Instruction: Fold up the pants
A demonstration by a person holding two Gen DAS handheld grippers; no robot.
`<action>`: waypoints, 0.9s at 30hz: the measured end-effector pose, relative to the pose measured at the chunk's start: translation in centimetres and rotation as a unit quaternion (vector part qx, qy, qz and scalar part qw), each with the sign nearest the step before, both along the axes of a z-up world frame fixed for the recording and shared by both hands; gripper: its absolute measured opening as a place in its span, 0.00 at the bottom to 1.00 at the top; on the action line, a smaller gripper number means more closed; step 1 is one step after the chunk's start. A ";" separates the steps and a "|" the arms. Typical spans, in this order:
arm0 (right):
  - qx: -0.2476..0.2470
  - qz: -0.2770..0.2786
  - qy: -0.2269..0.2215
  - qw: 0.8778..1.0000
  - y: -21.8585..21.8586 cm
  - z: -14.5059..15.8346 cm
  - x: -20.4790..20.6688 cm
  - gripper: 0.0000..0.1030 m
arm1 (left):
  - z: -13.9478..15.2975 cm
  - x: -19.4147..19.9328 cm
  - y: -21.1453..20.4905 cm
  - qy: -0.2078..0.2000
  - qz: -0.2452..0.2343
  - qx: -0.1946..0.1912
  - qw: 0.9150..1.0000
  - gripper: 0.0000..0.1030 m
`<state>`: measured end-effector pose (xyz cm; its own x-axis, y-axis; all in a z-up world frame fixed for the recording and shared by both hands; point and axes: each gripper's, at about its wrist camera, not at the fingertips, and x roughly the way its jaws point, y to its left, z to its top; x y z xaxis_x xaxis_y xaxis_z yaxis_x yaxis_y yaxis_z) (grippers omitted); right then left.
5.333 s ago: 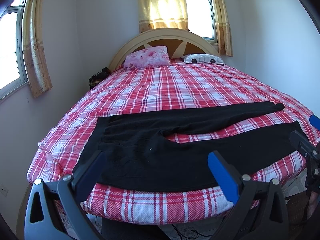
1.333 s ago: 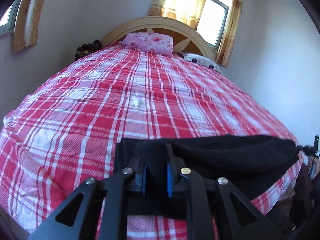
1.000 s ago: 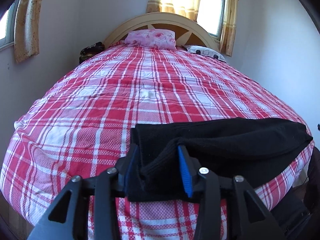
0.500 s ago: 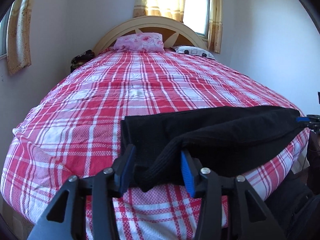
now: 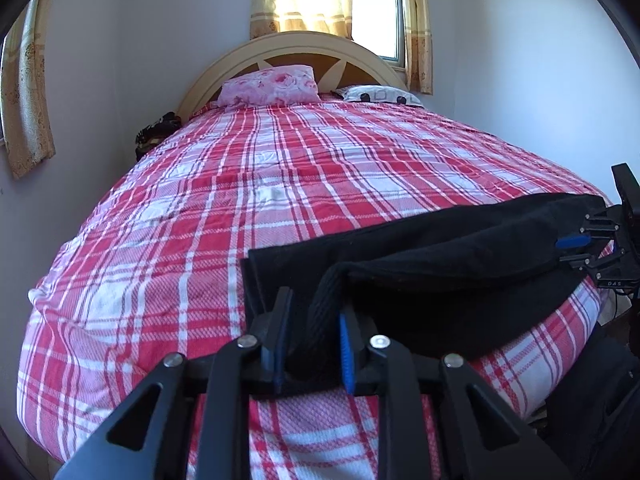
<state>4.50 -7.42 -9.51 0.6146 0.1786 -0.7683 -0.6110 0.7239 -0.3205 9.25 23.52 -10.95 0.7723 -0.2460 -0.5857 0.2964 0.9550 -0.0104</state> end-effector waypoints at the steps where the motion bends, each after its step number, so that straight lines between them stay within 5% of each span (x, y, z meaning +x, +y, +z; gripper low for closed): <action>1: 0.007 -0.003 0.012 1.000 -0.1 -0.1 0.4 0.23 | 0.2 0.4 -0.1 0.000 -0.001 0.001 1.000 0.19; 2: 0.019 -0.003 0.024 1.000 -0.2 0.1 0.8 0.04 | 0.6 0.9 -0.2 -0.003 -0.001 0.005 1.000 0.18; 10: 0.081 -0.043 -0.037 0.995 -1.9 6.0 2.4 0.02 | 5.9 5.4 -0.9 -0.059 -0.015 0.027 0.998 0.16; 14: 0.123 -0.041 -0.063 0.990 -2.8 8.7 1.4 0.02 | 5.4 4.7 -0.5 -0.073 -0.024 0.044 0.996 0.16; 21: 0.055 0.036 0.002 0.998 -0.4 1.7 -2.2 0.02 | -2.0 1.2 1.9 -0.002 -0.040 0.063 0.997 0.17; 27: 0.058 0.034 0.036 0.997 -0.8 0.7 -1.6 0.02 | -2.7 -0.6 3.0 -0.007 -0.033 0.043 0.999 0.20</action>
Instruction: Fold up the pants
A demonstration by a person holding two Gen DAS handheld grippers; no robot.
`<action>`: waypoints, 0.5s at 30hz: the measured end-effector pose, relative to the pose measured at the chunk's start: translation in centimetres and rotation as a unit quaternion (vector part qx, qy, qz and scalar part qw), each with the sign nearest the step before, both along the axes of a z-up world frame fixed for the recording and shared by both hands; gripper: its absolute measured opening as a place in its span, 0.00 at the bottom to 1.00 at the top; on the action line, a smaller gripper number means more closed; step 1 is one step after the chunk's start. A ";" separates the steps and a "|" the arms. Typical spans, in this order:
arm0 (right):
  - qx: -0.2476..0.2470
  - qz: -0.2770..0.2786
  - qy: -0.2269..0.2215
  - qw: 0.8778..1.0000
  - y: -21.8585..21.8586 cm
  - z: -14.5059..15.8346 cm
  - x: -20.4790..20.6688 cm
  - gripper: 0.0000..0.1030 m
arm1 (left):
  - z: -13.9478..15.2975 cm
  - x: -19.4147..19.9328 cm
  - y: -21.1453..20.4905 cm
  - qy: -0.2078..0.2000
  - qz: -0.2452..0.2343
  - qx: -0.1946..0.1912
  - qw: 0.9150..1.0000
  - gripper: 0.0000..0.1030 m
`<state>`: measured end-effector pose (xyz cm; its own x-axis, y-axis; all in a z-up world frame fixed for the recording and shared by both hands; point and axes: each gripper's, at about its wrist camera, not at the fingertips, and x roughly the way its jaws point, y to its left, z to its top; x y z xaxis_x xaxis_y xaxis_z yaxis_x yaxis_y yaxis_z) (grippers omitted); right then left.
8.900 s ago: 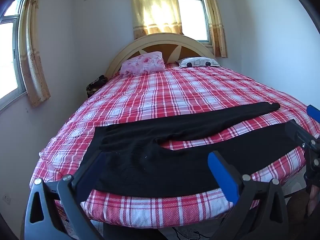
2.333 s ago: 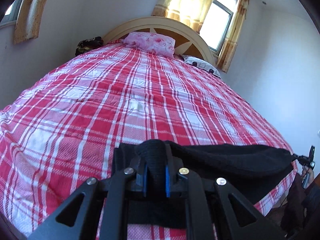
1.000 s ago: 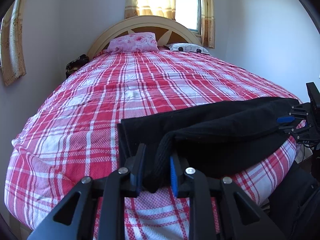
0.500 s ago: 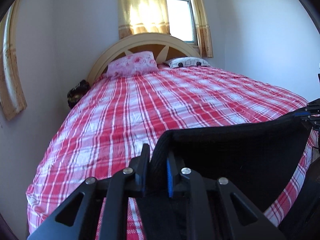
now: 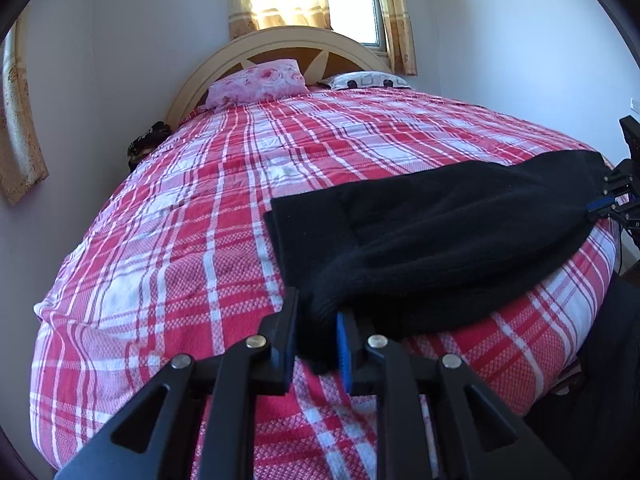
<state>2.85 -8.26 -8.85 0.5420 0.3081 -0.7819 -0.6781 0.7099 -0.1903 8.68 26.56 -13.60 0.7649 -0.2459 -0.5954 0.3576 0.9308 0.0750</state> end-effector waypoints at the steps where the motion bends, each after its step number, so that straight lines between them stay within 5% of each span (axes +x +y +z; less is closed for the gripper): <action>1: 0.000 0.000 0.004 1.000 0.0 0.0 0.1 0.02 | 0.1 0.1 0.0 -0.001 0.001 -0.003 1.000 0.20; 8: 0.037 -0.008 -0.014 0.999 -1.3 2.7 -1.0 0.02 | -0.2 0.0 -0.2 -0.006 -0.010 -0.002 1.000 0.20; 13: 0.002 0.013 0.018 1.000 -0.6 -0.5 -1.0 0.03 | -0.6 -1.0 0.2 -0.004 -0.002 0.007 1.000 0.27; 15: -0.003 0.015 0.014 1.000 -0.5 -0.9 -1.3 0.03 | -0.8 -1.4 0.3 -0.010 0.007 0.031 0.999 0.44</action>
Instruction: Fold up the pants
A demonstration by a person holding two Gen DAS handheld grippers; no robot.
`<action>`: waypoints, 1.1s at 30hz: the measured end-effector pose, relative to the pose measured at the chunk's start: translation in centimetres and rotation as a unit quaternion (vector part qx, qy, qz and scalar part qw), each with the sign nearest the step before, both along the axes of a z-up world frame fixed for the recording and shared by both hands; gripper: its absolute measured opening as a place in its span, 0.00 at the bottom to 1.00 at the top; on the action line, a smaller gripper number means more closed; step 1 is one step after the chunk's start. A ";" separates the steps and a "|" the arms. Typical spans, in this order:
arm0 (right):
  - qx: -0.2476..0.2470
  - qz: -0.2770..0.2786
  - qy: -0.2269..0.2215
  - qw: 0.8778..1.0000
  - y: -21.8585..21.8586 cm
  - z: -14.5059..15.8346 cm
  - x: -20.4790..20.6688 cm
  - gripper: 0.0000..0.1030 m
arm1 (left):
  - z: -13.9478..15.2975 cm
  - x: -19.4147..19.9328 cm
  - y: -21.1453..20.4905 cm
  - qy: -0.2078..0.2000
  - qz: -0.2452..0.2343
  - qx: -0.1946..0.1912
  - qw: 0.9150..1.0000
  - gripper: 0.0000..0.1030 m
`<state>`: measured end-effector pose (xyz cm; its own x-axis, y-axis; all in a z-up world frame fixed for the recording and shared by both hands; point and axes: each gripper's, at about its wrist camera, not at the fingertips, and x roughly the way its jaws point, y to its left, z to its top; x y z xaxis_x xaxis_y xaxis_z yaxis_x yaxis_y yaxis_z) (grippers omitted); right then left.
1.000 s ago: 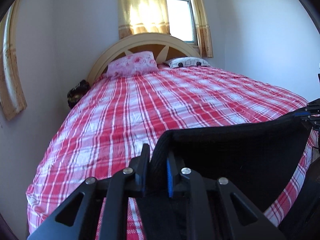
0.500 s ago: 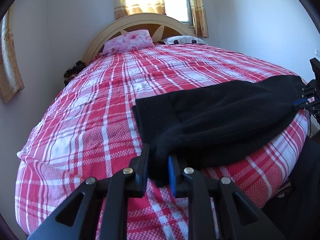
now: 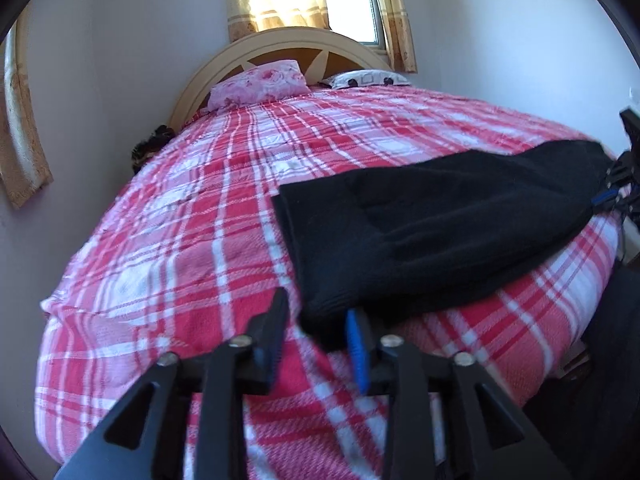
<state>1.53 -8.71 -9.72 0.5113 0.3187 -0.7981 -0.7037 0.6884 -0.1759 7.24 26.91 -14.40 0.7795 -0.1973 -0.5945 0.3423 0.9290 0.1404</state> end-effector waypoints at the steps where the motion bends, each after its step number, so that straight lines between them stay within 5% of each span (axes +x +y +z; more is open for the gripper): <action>1: -0.001 0.000 0.000 1.000 0.0 0.0 0.0 0.04 | 0.0 -0.2 0.3 -0.003 0.008 0.006 1.000 0.55; 6: -0.010 0.008 0.008 1.000 -0.3 0.3 -0.1 0.04 | 0.9 -0.9 2.3 0.003 0.025 0.003 1.000 0.62; 10: 0.014 0.006 0.008 1.000 -0.8 1.5 -0.7 0.05 | 2.3 -1.9 4.5 -0.012 0.064 -0.048 0.997 0.67; 11: 0.027 0.007 0.007 1.000 -0.6 2.0 -0.8 0.09 | 2.8 -2.1 4.9 -0.017 0.076 -0.069 0.995 0.70; 14: 0.044 0.008 -0.013 0.999 0.7 2.9 -0.7 0.47 | 4.3 -2.3 4.0 -0.044 0.082 -0.119 0.988 0.82; 15: 0.053 0.003 -0.014 0.998 1.5 3.2 -0.2 0.51 | 4.8 -2.2 3.2 -0.052 0.078 -0.132 0.987 0.85; 17: 0.078 -0.004 -0.004 0.997 2.7 3.1 0.9 0.51 | 5.4 -1.5 0.8 -0.055 0.062 -0.149 0.985 0.92; 24: 0.110 -0.047 0.079 0.990 4.5 -0.3 3.8 0.51 | 3.5 1.5 -5.1 -0.003 0.038 -0.147 0.988 0.92; 30: 0.086 -0.031 0.045 0.995 4.9 -1.0 2.0 0.51 | 1.1 1.1 -7.7 0.040 0.034 -0.108 0.993 0.92; 33: 0.094 -0.034 0.049 0.994 4.2 -0.3 1.7 0.51 | 2.3 0.5 -8.3 0.034 0.028 -0.126 0.991 0.92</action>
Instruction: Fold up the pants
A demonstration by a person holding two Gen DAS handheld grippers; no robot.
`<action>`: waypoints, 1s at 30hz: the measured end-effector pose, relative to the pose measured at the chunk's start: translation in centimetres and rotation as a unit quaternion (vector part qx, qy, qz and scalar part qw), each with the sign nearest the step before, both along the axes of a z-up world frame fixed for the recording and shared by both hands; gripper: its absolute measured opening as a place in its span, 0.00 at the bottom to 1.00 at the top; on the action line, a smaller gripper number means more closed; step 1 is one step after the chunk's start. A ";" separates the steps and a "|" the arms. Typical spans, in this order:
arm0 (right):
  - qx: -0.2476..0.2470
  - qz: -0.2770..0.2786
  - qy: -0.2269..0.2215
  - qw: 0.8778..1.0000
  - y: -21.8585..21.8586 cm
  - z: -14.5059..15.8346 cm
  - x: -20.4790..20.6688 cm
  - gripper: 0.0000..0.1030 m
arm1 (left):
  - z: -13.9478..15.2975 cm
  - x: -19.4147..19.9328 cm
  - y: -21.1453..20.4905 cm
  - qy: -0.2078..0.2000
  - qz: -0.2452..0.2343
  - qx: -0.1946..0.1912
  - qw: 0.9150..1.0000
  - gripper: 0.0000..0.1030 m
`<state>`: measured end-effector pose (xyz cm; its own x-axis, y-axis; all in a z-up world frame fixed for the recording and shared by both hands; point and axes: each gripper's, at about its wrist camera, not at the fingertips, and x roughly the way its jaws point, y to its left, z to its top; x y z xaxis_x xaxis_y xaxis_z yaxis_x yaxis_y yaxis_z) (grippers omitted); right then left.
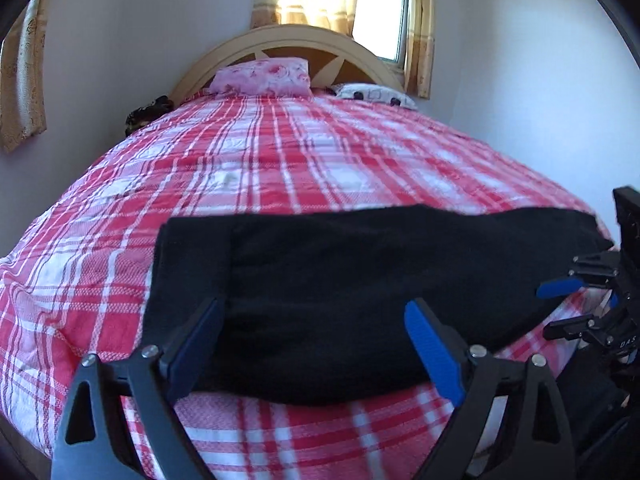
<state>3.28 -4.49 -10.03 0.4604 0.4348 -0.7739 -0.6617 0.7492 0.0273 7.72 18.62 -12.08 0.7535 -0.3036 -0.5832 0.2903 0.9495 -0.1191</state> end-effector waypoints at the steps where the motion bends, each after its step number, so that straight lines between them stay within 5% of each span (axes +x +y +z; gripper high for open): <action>1: 0.017 -0.005 0.009 1.000 -0.7 0.4 0.0 0.51 | 0.7 -0.2 -0.6 -0.004 -0.004 -0.007 1.000 0.92; 6: 0.089 -0.096 0.002 0.991 -9.6 3.6 -1.3 0.51 | 2.5 -0.2 -5.8 -0.018 -0.049 -0.008 0.999 0.92; 9: 0.124 -0.201 -0.003 0.972 -17.4 5.0 -2.2 0.51 | 2.3 0.2 -9.5 -0.012 -0.086 -0.012 0.996 0.92; 13: 0.181 -0.371 -0.002 0.911 -29.3 5.8 -4.5 0.51 | 0.9 0.6 -14.6 0.014 -0.129 -0.017 0.991 0.92; 18: 0.222 -0.562 -0.006 0.797 -42.5 4.9 -8.6 0.51 | 0.7 -0.3 -19.1 0.018 -0.179 -0.004 0.984 0.92; 20: 0.212 -0.601 -0.026 0.770 -45.7 5.1 -9.1 0.51 | 0.8 -0.3 -20.3 0.022 -0.189 0.001 0.982 0.92; 23: 0.208 -0.604 -0.046 0.768 -48.5 5.9 -7.9 0.51 | 0.8 -0.5 -22.0 0.025 -0.205 0.005 0.978 0.92; 30: 0.184 -0.587 -0.036 0.787 -51.6 5.0 -1.9 0.51 | -0.9 0.2 -23.5 0.052 -0.202 0.003 0.978 0.92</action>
<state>1.36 -56.06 -5.00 0.7493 -0.1340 -0.6486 0.4715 0.7956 0.3803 7.95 -4.87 -13.01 0.5103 -0.5597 -0.6529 0.6279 0.7612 -0.1619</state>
